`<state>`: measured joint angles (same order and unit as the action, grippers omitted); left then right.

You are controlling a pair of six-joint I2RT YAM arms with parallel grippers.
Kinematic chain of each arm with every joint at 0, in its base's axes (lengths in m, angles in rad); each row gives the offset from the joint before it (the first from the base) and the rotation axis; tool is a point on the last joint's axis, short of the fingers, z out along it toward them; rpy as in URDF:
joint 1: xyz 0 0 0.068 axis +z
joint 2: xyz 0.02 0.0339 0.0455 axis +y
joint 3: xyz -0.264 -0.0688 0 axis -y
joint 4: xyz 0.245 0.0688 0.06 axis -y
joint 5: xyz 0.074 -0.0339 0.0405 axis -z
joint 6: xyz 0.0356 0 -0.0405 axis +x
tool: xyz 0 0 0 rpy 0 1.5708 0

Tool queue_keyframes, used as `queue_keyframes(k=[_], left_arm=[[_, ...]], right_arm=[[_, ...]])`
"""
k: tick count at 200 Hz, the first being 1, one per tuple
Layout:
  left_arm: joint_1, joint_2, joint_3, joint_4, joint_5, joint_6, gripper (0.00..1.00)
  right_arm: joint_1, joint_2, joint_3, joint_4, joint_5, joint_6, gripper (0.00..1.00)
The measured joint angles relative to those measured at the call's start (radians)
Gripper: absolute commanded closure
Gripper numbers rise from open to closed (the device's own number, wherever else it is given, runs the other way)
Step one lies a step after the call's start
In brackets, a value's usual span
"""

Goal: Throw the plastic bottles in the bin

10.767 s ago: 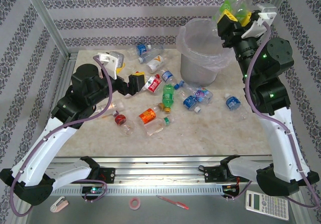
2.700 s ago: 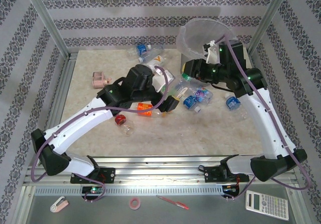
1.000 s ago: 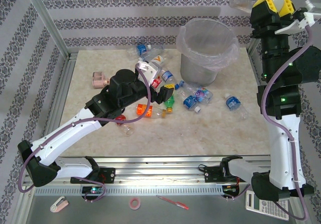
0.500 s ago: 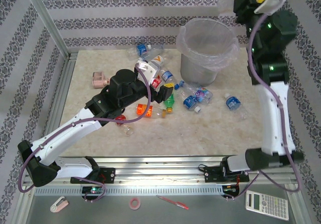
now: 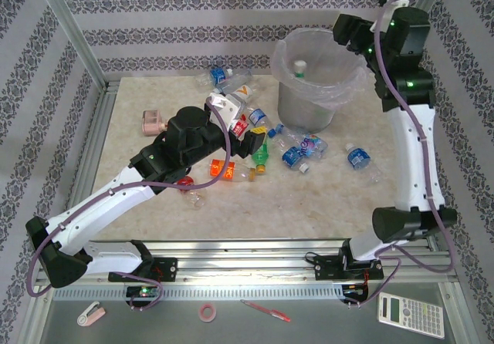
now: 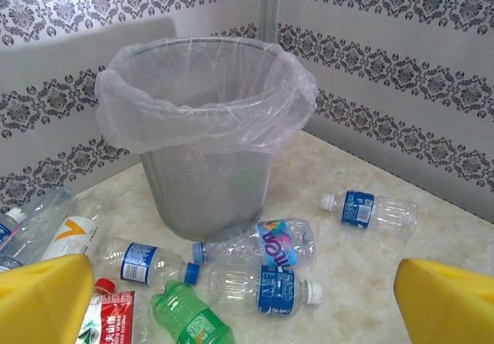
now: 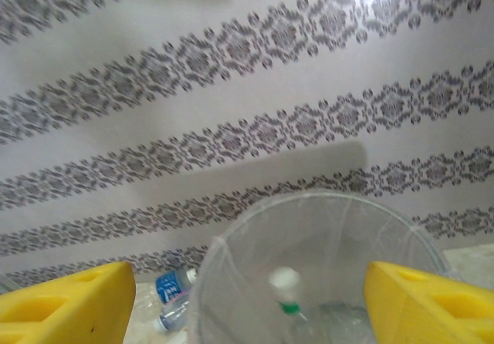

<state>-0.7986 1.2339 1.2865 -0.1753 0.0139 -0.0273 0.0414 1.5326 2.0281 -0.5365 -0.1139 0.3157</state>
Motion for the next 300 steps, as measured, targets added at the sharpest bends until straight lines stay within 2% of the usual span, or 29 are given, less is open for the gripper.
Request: queue_keyframes(k=[41,134,173,207,254,300], left_arm=[[0.0,-0.005,-0.003,-0.001,0.002,0.0,0.0],[0.0,-0.029,-0.032,-0.057,0.019,-0.01,0.0],[0.0,-0.028,-0.032,-0.095,0.036,-0.028,0.0],[0.0,0.014,-0.007,-0.191,0.038,-0.071,0.0],[0.004,0.077,-0.001,-0.288,0.035,-0.235,0.0],[0.041,0.108,-0.048,-0.298,0.07,-0.529,0.0]], right_arm=[[0.0,-0.074,0.008,-0.006,-0.039,0.003,0.16],[0.0,-0.11,0.007,-0.03,-0.178,0.03,0.03],[0.0,-0.15,-0.017,-0.037,-0.237,0.034,0.02],[0.0,-0.173,-0.051,-0.04,-0.289,0.047,0.02],[0.0,-0.191,-0.095,-0.057,-0.319,0.05,0.02],[0.0,-0.208,-0.12,-0.067,-0.326,0.053,0.02]])
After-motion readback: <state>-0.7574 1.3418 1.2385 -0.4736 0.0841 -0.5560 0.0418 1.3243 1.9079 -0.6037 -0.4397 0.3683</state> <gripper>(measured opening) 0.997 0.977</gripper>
